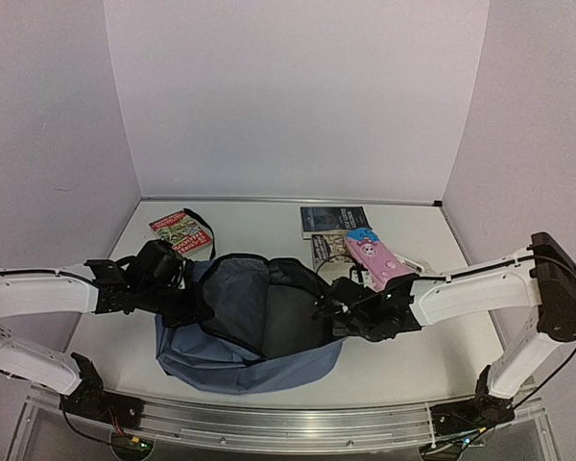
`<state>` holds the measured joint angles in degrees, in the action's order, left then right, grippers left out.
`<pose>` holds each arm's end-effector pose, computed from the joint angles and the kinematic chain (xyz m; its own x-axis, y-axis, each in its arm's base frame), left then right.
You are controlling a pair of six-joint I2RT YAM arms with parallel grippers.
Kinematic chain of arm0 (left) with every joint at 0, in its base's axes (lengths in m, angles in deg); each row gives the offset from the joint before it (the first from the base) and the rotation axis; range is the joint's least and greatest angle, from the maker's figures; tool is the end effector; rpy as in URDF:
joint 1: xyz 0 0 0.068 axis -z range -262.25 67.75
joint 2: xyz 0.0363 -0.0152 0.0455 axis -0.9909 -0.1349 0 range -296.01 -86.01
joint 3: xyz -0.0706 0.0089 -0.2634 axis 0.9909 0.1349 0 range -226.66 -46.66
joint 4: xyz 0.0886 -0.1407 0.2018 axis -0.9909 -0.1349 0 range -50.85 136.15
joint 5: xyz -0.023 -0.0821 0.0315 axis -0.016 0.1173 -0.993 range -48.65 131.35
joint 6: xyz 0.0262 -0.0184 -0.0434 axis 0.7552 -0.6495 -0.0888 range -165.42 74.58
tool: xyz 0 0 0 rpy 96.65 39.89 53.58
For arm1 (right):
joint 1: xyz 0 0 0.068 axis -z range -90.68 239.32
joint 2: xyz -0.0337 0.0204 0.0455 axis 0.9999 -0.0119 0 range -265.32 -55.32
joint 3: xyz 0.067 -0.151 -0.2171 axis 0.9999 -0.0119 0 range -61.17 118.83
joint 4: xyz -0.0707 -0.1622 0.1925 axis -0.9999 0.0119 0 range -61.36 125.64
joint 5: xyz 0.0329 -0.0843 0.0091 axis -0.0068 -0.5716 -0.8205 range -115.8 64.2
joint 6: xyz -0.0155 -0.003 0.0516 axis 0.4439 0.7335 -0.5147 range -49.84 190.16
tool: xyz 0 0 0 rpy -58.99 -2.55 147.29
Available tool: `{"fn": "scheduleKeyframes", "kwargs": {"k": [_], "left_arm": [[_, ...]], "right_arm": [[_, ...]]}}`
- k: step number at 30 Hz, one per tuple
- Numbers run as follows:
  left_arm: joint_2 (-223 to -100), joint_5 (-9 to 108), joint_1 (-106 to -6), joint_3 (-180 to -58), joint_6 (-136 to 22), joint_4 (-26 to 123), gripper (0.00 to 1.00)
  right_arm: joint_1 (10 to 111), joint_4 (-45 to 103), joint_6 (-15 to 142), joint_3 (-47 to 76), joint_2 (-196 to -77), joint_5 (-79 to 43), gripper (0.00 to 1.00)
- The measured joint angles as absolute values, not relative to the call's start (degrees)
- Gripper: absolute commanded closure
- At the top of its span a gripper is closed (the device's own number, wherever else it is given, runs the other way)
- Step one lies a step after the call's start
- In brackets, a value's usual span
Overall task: Pack the student bag
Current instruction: Adjust the student bag at the center of the board.
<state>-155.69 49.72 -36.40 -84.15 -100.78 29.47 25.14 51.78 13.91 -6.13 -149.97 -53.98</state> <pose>0.1631 -0.1753 0.1992 -0.9371 -0.2034 -0.2837 0.0097 0.7972 -0.6036 0.1531 0.2777 0.1729 -0.7965 0.0366 -0.6036 -0.0665 0.9868 0.1475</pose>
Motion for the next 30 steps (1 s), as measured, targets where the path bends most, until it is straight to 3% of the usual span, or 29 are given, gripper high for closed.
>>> {"fn": "scheduleKeyframes", "kwargs": {"k": [12,30], "left_arm": [[-143.79,51.17,-44.23,-83.28,-100.17,21.64,1.00],[-144.87,56.85,-52.11,-86.01,-88.51,15.00,1.00]], "right_arm": [[32.44,47.19,15.46,-12.83,-141.71,-51.34,1.00],[34.28,43.13,15.75,-16.76,-139.14,-48.07,1.00]]}}
